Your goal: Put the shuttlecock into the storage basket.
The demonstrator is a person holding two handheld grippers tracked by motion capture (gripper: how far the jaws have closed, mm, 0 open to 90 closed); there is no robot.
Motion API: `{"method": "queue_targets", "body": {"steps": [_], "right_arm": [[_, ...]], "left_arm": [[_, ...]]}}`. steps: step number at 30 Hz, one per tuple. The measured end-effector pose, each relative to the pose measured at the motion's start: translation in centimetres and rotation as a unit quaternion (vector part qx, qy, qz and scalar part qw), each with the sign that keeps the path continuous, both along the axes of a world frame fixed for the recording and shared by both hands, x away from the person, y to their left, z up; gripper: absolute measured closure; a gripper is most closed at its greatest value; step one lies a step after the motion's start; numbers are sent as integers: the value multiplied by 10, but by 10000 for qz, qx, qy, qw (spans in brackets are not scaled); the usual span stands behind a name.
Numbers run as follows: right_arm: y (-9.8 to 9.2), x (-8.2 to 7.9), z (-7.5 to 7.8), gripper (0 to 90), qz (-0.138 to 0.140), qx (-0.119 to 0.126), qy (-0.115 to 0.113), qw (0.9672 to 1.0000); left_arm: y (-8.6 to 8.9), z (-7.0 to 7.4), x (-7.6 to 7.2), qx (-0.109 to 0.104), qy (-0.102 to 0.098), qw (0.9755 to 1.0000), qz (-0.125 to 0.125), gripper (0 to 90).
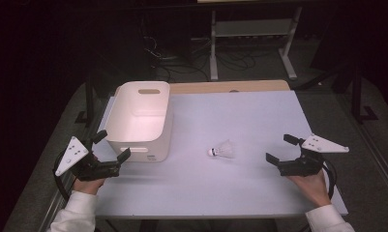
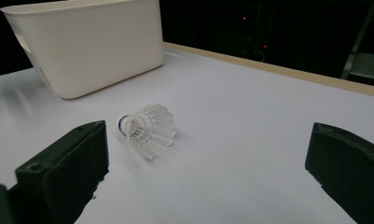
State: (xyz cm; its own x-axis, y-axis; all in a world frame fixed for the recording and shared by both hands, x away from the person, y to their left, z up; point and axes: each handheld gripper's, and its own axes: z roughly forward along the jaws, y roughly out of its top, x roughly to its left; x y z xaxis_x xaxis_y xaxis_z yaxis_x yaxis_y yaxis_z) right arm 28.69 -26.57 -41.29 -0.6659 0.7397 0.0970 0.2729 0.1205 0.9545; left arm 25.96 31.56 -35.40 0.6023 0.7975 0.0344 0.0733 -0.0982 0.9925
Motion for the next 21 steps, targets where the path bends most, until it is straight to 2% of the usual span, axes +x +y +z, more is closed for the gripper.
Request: {"method": "queue_targets", "body": {"steps": [2,6,8,14,15,16,18,20,21], "right_arm": [[0,0,0,0,6,-7,0,10000],[0,0,0,0,13,-5,-1,10000],[1,0,0,0,13,-8,2,10000],[1,-1,0,0,32,-16,-13,10000],[1,-1,0,0,32,-16,-13,10000],[1,-1,0,0,34,-26,-17,10000],[0,-2,0,0,38,-29,-18,10000],[0,-2,0,0,44,-33,-21,10000],[0,-2,0,0,40,-25,-26,10000]], "left_arm": [[0,2,2,114,47,9999,-37,0],[-5,5,6,201,130,9996,-142,0],[-10,9,10,380,137,9988,-269,0],[-20,14,17,448,259,9976,-470,0],[-21,15,18,447,300,9971,-529,0],[-22,16,21,569,272,9960,-627,0],[-25,19,25,607,403,9945,-753,0],[-26,19,26,615,447,9938,-812,0],[-30,20,27,586,541,9929,-882,0]]}}
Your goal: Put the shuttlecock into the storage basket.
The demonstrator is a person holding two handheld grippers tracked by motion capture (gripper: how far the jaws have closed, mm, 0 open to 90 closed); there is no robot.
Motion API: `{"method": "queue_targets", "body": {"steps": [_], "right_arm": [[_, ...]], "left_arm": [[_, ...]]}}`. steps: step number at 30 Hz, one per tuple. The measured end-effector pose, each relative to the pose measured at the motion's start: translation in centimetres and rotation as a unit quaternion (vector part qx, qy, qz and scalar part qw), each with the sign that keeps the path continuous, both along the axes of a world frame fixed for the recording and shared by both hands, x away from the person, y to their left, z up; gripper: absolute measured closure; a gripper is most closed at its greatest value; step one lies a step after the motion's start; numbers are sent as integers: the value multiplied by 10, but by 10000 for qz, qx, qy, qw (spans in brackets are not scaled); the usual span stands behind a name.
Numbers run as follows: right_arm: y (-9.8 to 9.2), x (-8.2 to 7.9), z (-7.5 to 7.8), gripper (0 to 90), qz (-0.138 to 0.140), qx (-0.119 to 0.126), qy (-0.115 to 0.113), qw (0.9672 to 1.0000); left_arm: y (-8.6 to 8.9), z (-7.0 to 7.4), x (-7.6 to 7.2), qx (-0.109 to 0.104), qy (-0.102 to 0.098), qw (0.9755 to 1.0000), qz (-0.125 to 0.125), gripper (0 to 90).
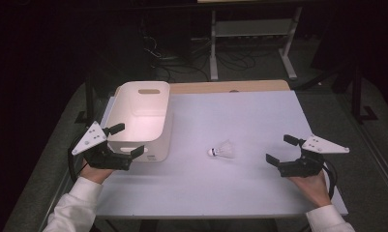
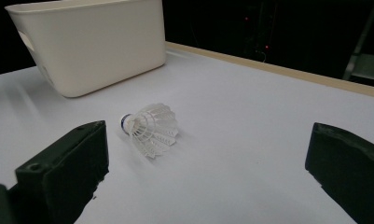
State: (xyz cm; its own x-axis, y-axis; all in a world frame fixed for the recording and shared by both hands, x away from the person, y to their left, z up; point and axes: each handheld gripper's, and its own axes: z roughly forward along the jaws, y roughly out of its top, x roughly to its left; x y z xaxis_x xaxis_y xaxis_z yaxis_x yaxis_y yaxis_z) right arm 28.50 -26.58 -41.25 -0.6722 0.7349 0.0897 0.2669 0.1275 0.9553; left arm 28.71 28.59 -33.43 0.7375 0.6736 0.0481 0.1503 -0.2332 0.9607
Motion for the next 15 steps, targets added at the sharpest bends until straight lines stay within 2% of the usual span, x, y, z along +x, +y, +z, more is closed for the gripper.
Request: {"method": "queue_targets", "body": {"steps": [6,11,15], "right_arm": [[0,0,0,0,6,-10,8,10000],[0,-1,0,0,24,-19,16,10000],[0,0,-1,0,18,-16,40,10000]], "left_arm": [[-8,3,4,171,159,9995,-196,0],[-11,6,8,258,154,9992,-255,0],[-16,10,13,454,313,9977,-393,0]]}}
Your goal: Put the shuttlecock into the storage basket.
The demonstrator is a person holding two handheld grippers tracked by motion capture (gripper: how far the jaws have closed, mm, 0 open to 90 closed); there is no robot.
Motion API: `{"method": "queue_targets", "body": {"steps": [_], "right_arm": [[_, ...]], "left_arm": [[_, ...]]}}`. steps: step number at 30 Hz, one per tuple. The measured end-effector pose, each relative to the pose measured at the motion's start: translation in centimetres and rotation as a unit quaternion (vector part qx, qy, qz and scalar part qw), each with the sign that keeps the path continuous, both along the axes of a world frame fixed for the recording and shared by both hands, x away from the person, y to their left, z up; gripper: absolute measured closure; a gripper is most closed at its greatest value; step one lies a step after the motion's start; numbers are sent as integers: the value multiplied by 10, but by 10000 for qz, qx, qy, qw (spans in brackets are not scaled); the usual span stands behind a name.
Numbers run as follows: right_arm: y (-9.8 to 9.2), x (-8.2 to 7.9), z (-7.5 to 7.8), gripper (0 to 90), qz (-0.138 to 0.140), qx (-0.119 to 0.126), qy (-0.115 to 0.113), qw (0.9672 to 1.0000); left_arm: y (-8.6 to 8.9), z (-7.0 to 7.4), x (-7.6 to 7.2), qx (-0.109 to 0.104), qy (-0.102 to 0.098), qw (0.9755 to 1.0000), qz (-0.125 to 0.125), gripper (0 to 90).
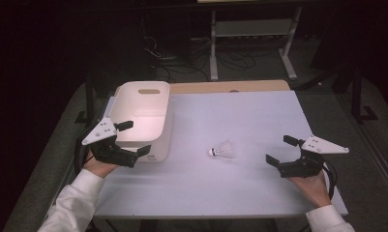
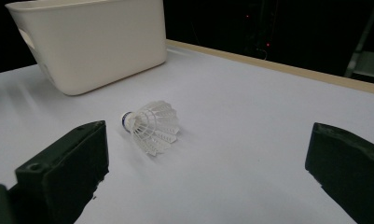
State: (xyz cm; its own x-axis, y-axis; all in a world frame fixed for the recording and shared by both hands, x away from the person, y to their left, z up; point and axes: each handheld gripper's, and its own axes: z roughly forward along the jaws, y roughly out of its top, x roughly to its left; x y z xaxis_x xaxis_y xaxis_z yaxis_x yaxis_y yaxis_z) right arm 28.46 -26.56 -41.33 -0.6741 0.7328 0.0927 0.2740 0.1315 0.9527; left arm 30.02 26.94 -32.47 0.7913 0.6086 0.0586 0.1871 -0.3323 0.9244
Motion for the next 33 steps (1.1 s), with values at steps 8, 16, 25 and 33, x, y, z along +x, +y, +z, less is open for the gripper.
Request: {"method": "queue_targets", "body": {"steps": [8,16,25,33], "right_arm": [[0,-2,1,0,-25,21,-40,10000],[0,-2,1,0,-34,-9,-90,10000],[-3,-5,1,0,-42,61,-97,9999],[-3,-5,1,0,-51,72,-58,9999]], "left_arm": [[-10,3,6,175,116,9997,-159,0],[-22,9,11,360,273,9984,-351,0],[-40,16,18,609,282,9962,-555,0],[-54,17,23,869,335,9929,-741,0]]}}
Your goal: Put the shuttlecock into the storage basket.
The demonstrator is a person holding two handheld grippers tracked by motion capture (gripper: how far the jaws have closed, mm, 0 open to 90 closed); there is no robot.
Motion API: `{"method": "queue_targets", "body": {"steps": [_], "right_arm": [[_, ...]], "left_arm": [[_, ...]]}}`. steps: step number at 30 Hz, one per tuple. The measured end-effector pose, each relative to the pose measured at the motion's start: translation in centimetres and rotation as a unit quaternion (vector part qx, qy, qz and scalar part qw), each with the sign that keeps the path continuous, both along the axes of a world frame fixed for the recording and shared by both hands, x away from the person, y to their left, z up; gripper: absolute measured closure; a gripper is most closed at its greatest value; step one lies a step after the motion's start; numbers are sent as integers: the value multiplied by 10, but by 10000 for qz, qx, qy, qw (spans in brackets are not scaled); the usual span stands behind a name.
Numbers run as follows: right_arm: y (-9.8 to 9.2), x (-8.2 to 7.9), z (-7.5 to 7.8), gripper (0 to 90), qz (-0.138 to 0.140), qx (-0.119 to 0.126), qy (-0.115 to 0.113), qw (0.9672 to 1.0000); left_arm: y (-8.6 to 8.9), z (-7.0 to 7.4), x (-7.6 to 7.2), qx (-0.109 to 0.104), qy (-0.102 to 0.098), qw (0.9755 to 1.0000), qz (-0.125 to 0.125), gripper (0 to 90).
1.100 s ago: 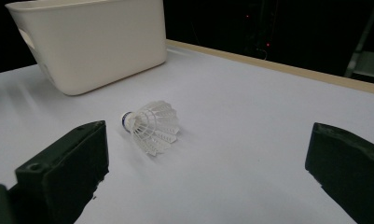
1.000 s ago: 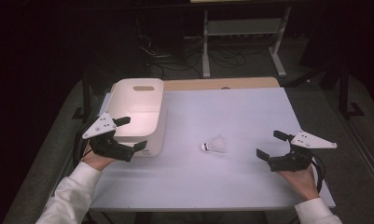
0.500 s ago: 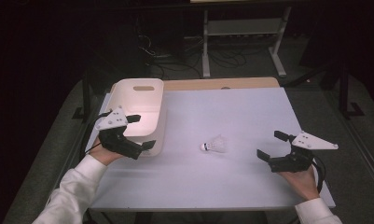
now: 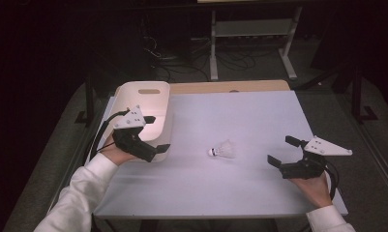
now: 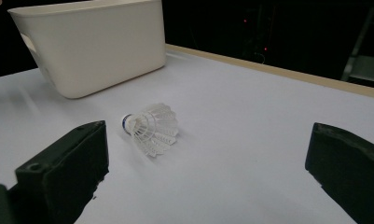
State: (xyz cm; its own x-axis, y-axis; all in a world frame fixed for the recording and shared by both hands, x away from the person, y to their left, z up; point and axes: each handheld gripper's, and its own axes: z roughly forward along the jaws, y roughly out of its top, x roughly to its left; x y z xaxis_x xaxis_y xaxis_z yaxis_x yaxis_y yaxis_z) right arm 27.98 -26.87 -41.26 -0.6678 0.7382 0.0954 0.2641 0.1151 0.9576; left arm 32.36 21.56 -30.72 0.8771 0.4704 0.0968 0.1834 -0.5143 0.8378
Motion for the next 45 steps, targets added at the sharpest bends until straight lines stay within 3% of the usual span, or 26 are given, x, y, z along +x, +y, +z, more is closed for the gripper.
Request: {"method": "queue_targets", "body": {"steps": [20,25,33,34,39,42,45], "right_arm": [[-2,-3,0,0,26,27,20,10000],[-2,-4,0,0,28,28,24,10000],[-3,-4,0,0,35,21,-4,10000],[-3,-4,0,0,35,21,-4,10000],[-4,-5,0,0,25,36,1,10000],[-5,-6,0,0,26,40,-3,10000],[-5,-6,0,0,28,45,4,10000]], "left_arm": [[-33,7,10,370,132,9989,-269,0],[-42,8,13,582,196,9974,-375,0],[-53,9,18,645,209,9968,-433,0],[-54,10,18,744,204,9959,-468,0],[-60,7,22,806,244,9952,-494,0],[-65,4,25,958,288,9933,-576,0],[-68,1,25,892,344,9938,-558,0]]}}
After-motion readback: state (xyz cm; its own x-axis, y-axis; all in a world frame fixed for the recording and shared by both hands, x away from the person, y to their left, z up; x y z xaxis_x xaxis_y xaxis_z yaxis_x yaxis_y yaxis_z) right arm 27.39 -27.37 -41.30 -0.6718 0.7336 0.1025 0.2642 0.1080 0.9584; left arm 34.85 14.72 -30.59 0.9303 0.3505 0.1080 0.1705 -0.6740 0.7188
